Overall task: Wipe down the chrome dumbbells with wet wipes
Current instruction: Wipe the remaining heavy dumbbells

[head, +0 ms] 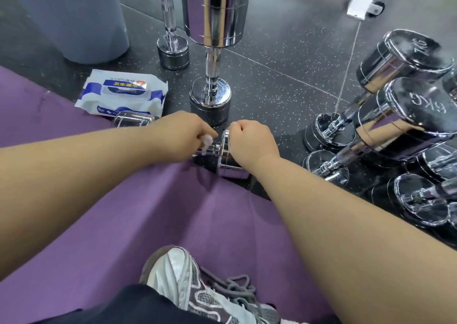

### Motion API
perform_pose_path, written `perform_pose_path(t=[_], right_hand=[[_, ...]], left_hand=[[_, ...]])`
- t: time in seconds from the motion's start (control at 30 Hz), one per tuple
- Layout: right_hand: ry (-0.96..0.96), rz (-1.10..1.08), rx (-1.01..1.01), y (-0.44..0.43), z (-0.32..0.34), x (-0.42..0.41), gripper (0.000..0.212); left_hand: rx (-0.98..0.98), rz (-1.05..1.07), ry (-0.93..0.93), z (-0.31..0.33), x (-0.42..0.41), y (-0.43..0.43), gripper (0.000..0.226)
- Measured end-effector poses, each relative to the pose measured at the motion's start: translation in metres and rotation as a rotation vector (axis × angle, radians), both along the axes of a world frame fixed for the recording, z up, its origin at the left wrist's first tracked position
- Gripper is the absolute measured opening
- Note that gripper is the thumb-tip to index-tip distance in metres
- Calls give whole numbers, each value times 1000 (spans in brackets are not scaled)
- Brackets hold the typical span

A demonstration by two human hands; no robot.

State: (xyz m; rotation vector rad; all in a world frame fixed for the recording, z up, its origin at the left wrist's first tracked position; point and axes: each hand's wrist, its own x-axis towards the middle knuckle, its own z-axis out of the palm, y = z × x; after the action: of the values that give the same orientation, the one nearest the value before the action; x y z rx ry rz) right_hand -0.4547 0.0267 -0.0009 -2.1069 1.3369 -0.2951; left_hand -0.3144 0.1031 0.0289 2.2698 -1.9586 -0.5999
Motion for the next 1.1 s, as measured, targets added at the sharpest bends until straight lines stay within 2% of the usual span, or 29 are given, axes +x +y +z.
perform_pose_path(t=[0.07,0.1,0.17,0.27,0.33,0.37,0.4,0.47,0.57,0.6,0.63,0.7,0.77,0.87,0.93,1.0,1.1], right_hand=[[10,-7,-1,-1,1,1,38],[10,-7,-1,-1,1,1,38],[0,-5,3,-1,1,2,38],[-19,-5,5,0,-1,0,37],[-22,-6,8,0,-2,-1,36],[-24,-10,10,-1,-3,-1,36],[-24,-13,18,-2,-2,0,36],[-24,-16,40,-4,-1,2,36],[-8,-17,61,-9,1,3,36],[-7,-13,69,-10,1,4,36],[-12,-9,81,-10,1,4,36],[-36,-14,109,-13,1,4,35],[-35,-18,121,-15,2,5,33],[-5,-18,141,-19,2,8,32],[3,-28,164,-22,2,11,29],[26,-33,157,-24,3,13,29],[50,-30,157,-27,2,14,29]], left_hand=[[-46,43,77,-13,-17,-4,22],[-19,5,47,-20,-20,-4,23],[21,-170,-179,-29,-15,2,24],[39,-409,-654,-22,18,16,29],[162,-425,-851,-6,36,24,24],[220,-420,-885,-1,41,26,22],[234,-417,-870,2,39,25,21],[155,-374,-695,-9,23,20,25],[29,-146,-184,-25,-4,15,46],[-33,-75,-54,-25,-5,14,42],[-88,-54,-5,-23,-2,14,38],[-138,-140,-13,-18,10,14,44],[-61,-191,-129,-14,24,7,41],[102,-91,-306,-12,26,-6,39],[95,-58,-261,-16,13,-12,40],[-4,-55,-144,-26,-3,-12,34],[-322,-46,23,-41,-3,10,34]])
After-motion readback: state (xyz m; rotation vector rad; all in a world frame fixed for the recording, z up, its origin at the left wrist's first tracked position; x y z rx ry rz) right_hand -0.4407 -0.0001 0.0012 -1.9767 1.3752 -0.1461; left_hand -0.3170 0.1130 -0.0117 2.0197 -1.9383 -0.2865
